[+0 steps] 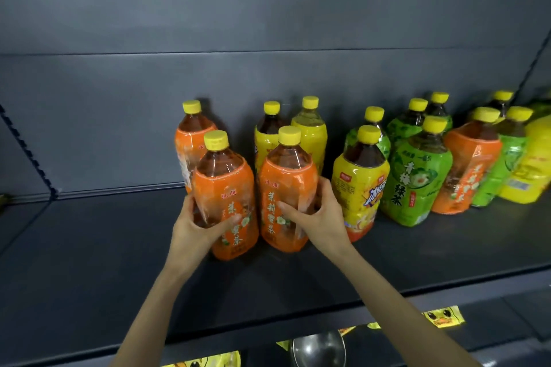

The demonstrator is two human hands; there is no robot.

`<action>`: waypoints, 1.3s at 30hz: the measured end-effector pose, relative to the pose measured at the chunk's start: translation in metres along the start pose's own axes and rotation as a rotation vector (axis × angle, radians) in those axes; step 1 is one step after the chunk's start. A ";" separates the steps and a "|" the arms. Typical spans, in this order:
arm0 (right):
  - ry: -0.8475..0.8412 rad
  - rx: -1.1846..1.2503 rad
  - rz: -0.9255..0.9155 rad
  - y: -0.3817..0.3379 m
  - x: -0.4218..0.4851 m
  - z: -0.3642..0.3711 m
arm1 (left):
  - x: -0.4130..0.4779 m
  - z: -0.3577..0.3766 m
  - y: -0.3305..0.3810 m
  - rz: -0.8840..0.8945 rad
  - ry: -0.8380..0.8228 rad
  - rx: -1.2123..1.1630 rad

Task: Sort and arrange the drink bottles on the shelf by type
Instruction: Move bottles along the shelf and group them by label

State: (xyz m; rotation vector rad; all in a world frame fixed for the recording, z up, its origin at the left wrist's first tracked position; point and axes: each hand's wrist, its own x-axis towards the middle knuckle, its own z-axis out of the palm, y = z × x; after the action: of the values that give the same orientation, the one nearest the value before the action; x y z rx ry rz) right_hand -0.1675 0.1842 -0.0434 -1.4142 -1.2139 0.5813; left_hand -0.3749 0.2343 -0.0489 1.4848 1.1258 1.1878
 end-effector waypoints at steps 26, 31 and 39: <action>0.187 0.099 -0.082 0.002 -0.093 -0.251 | -0.100 0.137 0.069 0.208 0.101 -0.266; 0.237 0.045 -0.070 0.019 -0.128 -0.335 | -0.141 0.209 0.072 0.198 0.027 -0.254; 0.358 -0.016 -0.014 0.041 -0.172 -0.451 | -0.176 0.322 0.088 0.156 -0.102 -0.239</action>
State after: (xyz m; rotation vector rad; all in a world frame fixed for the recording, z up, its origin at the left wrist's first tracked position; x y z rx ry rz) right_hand 0.1803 -0.1513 -0.0167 -1.4484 -0.9426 0.2917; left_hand -0.0692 0.0130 -0.0358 1.4498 0.7816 1.2887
